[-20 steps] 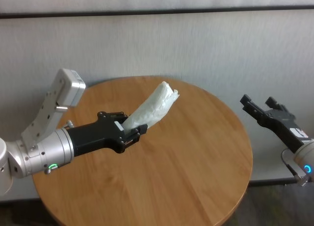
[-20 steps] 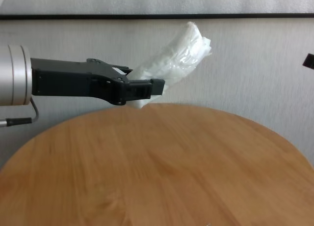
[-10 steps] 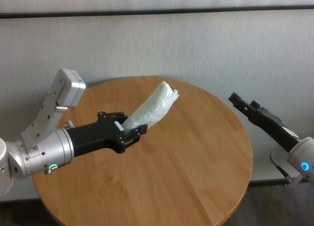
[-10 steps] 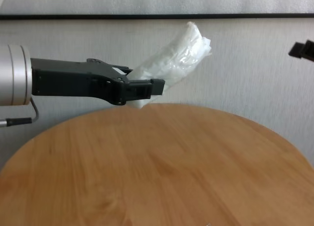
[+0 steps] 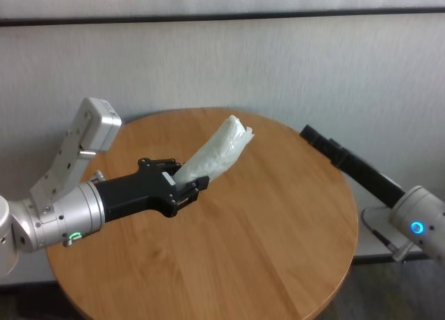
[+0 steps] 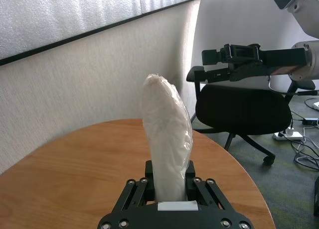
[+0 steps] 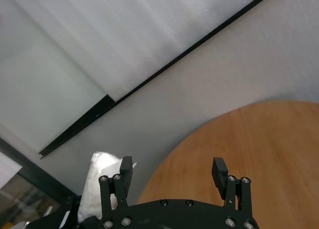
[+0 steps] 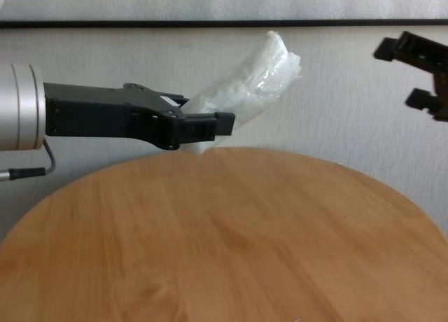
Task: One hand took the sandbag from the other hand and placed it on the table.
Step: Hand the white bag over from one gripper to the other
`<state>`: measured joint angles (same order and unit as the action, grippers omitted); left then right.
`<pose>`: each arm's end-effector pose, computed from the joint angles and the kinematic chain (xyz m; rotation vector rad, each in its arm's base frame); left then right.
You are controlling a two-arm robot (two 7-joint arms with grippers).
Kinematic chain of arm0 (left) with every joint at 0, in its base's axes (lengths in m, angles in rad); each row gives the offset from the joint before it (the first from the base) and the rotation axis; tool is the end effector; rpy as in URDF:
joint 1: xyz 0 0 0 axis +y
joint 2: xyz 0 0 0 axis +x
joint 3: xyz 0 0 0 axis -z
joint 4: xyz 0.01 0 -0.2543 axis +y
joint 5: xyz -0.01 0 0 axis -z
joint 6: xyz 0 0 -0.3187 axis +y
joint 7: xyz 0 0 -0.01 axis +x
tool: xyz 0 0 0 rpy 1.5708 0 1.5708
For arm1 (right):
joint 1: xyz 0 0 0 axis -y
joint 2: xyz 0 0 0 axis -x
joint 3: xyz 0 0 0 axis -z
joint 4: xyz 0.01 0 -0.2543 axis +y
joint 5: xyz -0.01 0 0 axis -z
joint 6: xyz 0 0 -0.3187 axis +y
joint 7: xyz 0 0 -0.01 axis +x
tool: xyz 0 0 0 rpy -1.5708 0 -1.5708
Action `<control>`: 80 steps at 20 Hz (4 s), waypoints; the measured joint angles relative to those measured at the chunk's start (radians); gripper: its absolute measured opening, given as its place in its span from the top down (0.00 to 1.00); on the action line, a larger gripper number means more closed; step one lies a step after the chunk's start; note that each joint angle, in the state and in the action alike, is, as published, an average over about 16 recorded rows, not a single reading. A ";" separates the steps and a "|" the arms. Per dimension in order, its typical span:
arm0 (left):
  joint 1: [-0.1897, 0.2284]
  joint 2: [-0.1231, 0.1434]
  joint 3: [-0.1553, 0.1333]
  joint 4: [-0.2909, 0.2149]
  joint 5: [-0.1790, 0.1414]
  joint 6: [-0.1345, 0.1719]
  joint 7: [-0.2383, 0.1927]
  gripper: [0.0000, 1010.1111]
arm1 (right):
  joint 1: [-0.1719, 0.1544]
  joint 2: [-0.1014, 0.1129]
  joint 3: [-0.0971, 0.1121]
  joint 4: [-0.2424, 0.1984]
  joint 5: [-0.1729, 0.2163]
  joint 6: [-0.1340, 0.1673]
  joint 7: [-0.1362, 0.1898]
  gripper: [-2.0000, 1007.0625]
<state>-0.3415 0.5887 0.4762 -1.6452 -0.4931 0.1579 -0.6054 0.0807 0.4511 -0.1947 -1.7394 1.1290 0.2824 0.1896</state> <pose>0.3793 0.0043 -0.1699 0.1645 -0.0838 0.5502 0.3453 -0.0310 -0.1914 0.3646 0.5863 -0.9464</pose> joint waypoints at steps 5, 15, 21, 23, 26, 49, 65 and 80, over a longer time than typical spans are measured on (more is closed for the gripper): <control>0.000 0.000 0.000 0.000 0.000 0.000 0.000 0.65 | 0.013 -0.002 -0.026 -0.009 0.045 0.036 0.005 0.01; 0.000 0.000 0.000 0.000 0.000 0.000 0.000 0.65 | 0.044 -0.010 -0.078 -0.012 0.113 0.083 0.008 0.01; 0.000 0.000 0.000 0.000 0.000 0.000 0.000 0.65 | 0.069 -0.019 -0.112 -0.002 0.137 0.094 0.005 0.01; 0.000 0.000 0.000 0.000 0.000 0.000 0.000 0.65 | 0.077 -0.022 -0.122 0.003 0.144 0.096 0.004 0.01; 0.000 0.000 0.000 0.000 0.000 0.000 0.000 0.65 | 0.090 -0.025 -0.137 0.012 0.153 0.098 0.004 0.01; 0.000 0.000 0.000 0.000 0.000 0.000 0.000 0.65 | 0.188 -0.035 -0.234 0.101 0.195 0.097 0.007 0.01; 0.000 0.000 0.000 0.000 0.000 0.000 0.000 0.65 | 0.228 -0.037 -0.269 0.134 0.218 0.092 -0.005 0.01; 0.000 0.000 0.000 0.000 0.000 0.000 0.000 0.65 | 0.225 -0.037 -0.266 0.132 0.217 0.092 -0.005 0.18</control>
<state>-0.3416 0.5887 0.4764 -1.6452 -0.4930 0.1580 -0.6053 0.3057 0.4145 -0.4612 -1.6073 1.3455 0.3746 0.1843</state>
